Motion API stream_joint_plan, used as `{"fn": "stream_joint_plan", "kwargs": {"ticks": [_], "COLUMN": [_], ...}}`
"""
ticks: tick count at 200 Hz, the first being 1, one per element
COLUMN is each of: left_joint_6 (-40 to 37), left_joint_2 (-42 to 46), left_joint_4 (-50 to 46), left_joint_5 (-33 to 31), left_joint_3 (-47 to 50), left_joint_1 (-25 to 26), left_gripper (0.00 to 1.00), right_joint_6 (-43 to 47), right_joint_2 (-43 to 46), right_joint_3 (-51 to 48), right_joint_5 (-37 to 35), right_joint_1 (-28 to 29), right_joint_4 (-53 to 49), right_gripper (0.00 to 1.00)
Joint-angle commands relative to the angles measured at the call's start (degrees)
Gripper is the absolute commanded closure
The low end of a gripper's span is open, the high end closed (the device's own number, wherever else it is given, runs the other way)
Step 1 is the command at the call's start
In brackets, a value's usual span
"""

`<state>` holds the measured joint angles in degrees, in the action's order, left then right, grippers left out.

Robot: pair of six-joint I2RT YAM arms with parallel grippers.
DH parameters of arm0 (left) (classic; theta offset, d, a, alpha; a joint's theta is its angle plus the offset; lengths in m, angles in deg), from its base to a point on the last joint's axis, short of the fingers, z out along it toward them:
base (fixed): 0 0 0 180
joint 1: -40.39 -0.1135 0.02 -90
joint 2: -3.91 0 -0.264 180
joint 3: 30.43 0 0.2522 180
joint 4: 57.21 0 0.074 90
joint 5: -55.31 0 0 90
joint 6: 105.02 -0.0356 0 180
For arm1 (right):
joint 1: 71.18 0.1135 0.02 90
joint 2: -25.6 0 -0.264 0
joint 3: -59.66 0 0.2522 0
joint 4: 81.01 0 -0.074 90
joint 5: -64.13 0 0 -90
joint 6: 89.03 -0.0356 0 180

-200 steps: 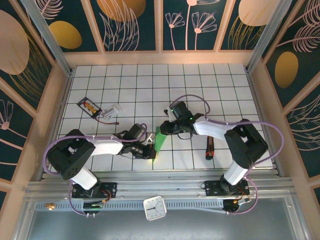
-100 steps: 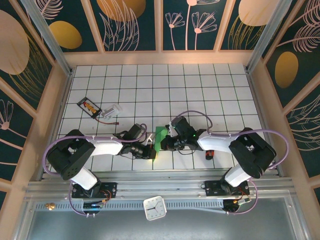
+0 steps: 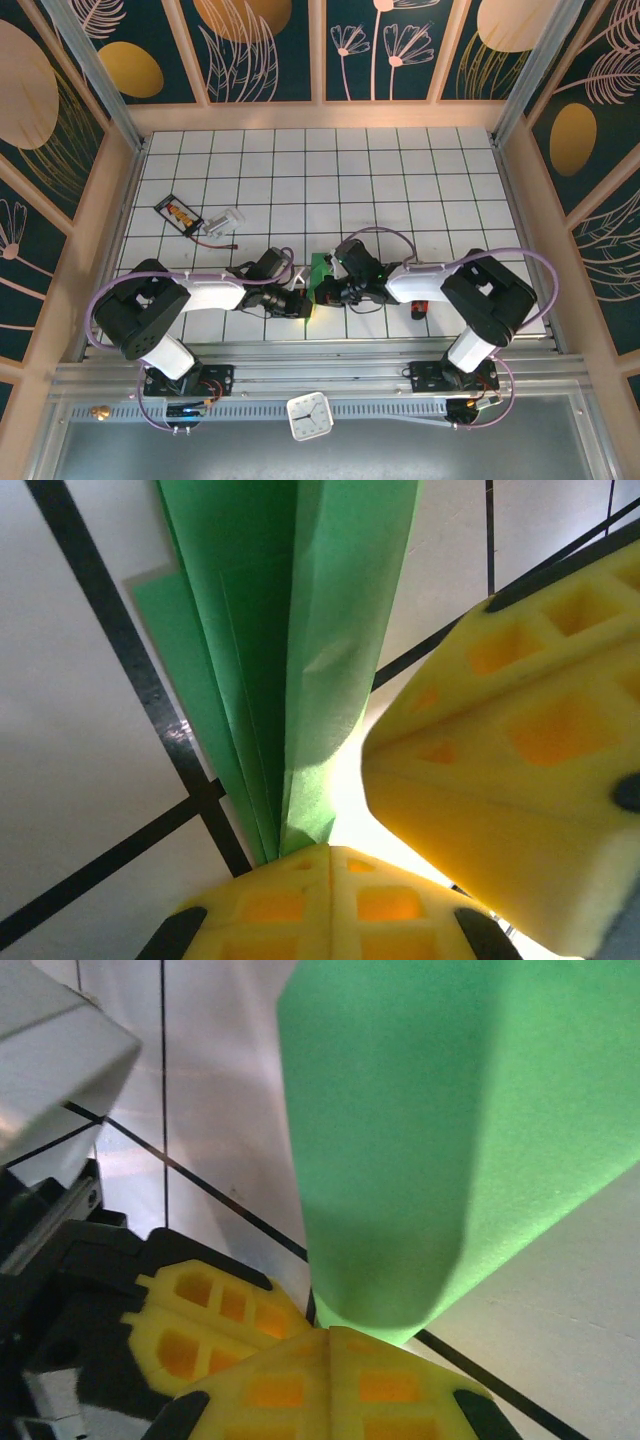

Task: Fold a paper plane with a square sheet of paper (pick it up from the middle)
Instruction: Turn over the paper at the center of the table.

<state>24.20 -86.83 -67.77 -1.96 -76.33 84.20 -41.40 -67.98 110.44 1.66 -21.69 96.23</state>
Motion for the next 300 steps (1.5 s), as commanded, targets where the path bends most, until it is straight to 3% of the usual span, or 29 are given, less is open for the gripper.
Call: {"fn": "stream_joint_plan", "kwargs": {"ticks": [1, 113, 300], "left_joint_6": [-0.4, -2.6, -3.3], "left_joint_2": [-2.1, -3.5, -3.0], "left_joint_4": [-7.7, -8.9, -9.9], "left_joint_5": [-5.0, -4.8, -5.6], "left_joint_3": [2.7, 2.9, 3.3], "left_joint_1": [0.0, 0.0, -0.1], "left_gripper": [1.00, 1.00, 1.00], "right_joint_6": [-0.1, 5.6, 11.7], "right_joint_2": [-1.6, -5.9, -11.7], "right_joint_3": [0.4, 4.6, 8.9], "right_joint_5": [0.3, -2.4, -1.3], "right_joint_1": [0.5, -3.0, -15.5], "right_joint_4": [1.3, -4.6, -4.5], "right_gripper": [1.00, 1.00, 1.00]}}
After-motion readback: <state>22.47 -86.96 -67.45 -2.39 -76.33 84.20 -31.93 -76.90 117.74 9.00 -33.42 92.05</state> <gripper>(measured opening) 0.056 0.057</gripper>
